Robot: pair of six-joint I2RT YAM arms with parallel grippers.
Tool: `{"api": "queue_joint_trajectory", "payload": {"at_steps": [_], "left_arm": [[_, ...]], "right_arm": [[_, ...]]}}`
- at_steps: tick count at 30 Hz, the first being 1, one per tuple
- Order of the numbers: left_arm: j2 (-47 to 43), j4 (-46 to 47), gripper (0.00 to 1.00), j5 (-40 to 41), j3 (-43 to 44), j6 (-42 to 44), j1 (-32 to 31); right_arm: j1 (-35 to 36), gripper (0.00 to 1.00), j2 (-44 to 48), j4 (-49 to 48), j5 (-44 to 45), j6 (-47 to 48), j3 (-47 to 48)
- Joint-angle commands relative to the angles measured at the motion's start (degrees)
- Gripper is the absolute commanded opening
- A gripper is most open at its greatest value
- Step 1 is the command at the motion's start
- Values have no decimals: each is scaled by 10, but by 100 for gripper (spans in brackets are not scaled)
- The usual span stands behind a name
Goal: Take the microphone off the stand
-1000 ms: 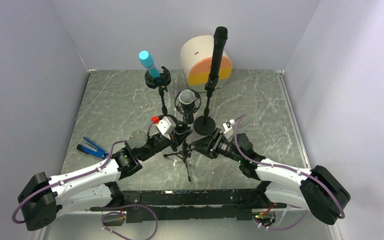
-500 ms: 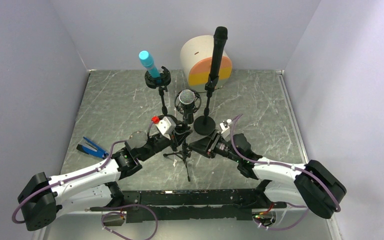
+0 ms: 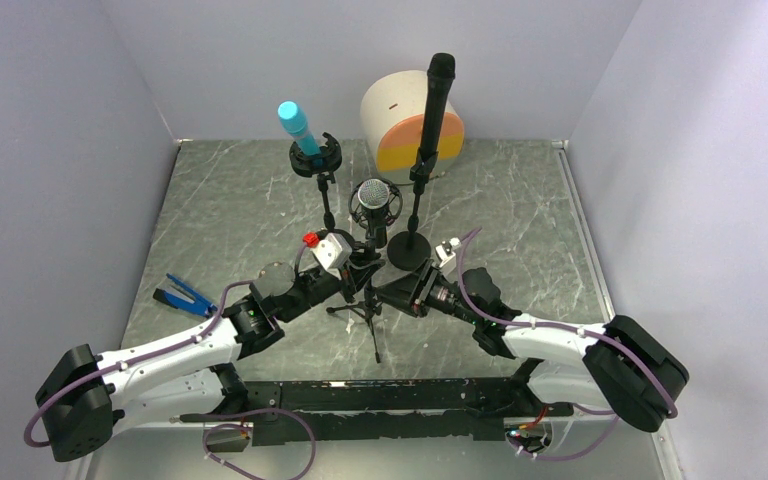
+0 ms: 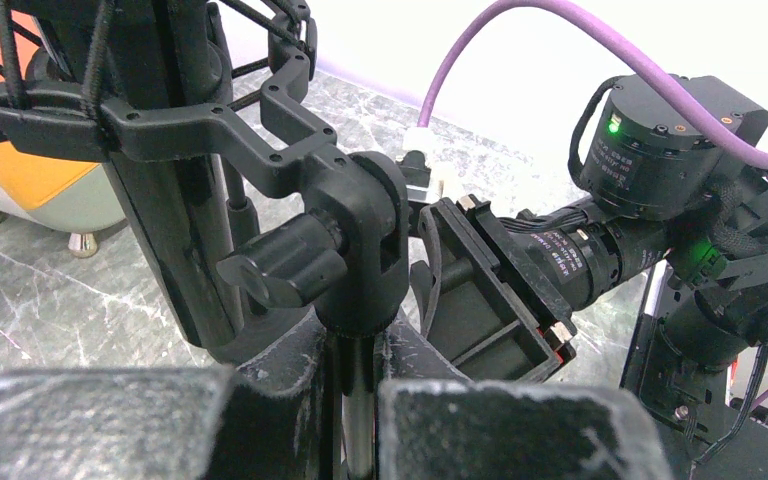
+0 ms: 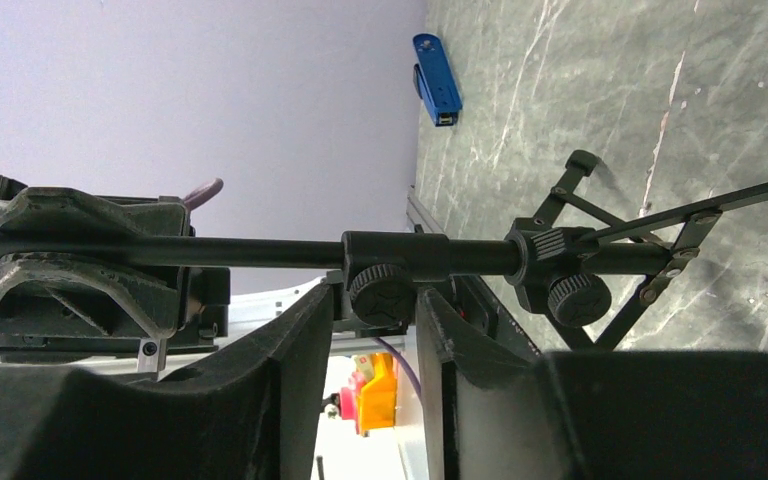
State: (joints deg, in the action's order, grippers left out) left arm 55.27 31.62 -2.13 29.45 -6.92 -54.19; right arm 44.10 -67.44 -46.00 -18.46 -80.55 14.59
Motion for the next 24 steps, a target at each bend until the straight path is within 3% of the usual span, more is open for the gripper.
{"api": "queue_joint_trajectory", "payload": {"at_steps": [1, 8, 17, 19, 22, 24], "left_arm": [[-11, 13, 3, 3, 3, 1, 0], [-7, 18, 3, 0, 4, -1, 1], [-1, 26, 3, -9, 5, -4, 1], [-3, 27, 3, -9, 4, -4, 1], [-7, 24, 2, -9, 3, -4, 1], [-15, 18, 3, -5, -2, -8, 1]], "right_arm": [[3, 35, 15, -22, 5, 5, 3], [5, 22, 24, -28, 11, 61, 8], [7, 22, 54, -4, 20, 340, 26], [7, 27, 53, -3, 14, 368, 26], [7, 51, 70, 128, 20, 400, 65], [6, 63, 91, 194, 30, 398, 80]]}}
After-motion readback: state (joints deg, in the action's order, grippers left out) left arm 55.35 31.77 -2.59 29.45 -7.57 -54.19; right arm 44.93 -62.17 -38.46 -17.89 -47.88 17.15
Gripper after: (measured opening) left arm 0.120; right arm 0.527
